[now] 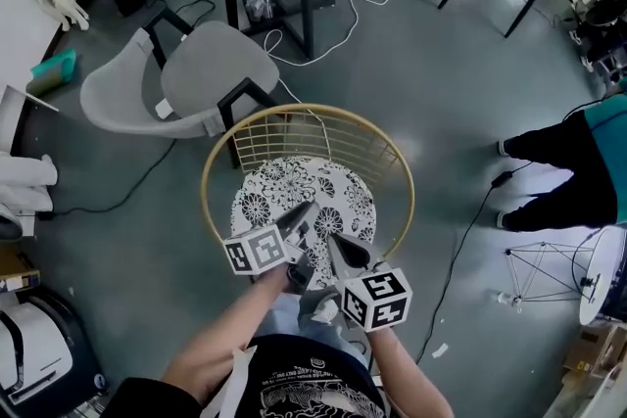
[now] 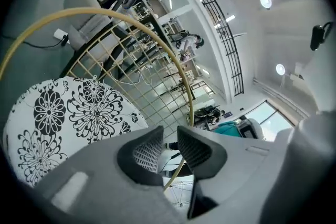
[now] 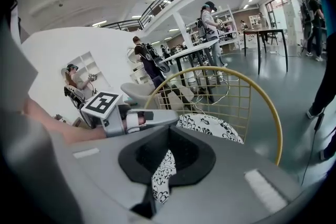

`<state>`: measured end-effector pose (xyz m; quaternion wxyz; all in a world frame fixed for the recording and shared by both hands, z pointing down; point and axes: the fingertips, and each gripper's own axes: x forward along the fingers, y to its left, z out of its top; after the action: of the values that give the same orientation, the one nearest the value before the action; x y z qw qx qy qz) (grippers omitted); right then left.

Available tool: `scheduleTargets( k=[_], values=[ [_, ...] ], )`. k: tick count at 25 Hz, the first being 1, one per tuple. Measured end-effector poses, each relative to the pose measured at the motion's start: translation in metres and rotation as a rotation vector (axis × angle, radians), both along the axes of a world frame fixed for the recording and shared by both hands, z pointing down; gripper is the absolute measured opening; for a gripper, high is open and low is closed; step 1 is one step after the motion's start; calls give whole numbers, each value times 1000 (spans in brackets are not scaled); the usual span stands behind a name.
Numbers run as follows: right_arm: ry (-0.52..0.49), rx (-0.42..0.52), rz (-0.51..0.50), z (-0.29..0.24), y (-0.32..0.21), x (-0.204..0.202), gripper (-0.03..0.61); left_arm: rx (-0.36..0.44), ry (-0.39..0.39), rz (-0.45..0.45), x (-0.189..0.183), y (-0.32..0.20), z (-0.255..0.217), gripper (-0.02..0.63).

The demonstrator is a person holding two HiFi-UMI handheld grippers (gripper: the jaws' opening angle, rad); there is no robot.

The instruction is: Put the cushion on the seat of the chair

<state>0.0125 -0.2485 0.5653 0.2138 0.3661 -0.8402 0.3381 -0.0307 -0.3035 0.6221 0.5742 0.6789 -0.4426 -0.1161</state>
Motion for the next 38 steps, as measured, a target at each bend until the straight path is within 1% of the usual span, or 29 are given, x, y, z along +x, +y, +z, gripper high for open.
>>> scheduleTargets(
  k=[1, 3, 4, 8, 15, 19, 25, 32, 38],
  values=[
    [-4, 9, -4, -3, 1, 0, -5, 13, -18, 5, 0, 5, -5, 75],
    [-10, 26, -10, -9, 6, -1, -5, 36, -63, 9, -4, 15, -14, 70],
    [-12, 33, -12, -13, 9, 0, -5, 44, -81, 10, -5, 20, -19, 56],
    [-19, 64, -16, -27, 20, 6, -5, 93, -125, 21, 3, 40, -44, 31],
    [-35, 127, -32, -54, 33, 19, -5, 202, -294, 96, 26, 64, -89, 1],
    [-48, 161, -58, -68, 47, 25, -5, 237, -366, 116, 38, 85, -107, -2],
    [-45, 227, -97, -84, 68, 29, -5, 280, -499, 132, 46, 117, -124, -3],
    [-61, 270, -103, -94, 83, 36, -5, 307, -577, 121, 50, 137, -130, -5],
    [-57, 279, -117, -96, 89, 38, -5, 321, -607, 113, 53, 139, -136, -5]
  ],
)
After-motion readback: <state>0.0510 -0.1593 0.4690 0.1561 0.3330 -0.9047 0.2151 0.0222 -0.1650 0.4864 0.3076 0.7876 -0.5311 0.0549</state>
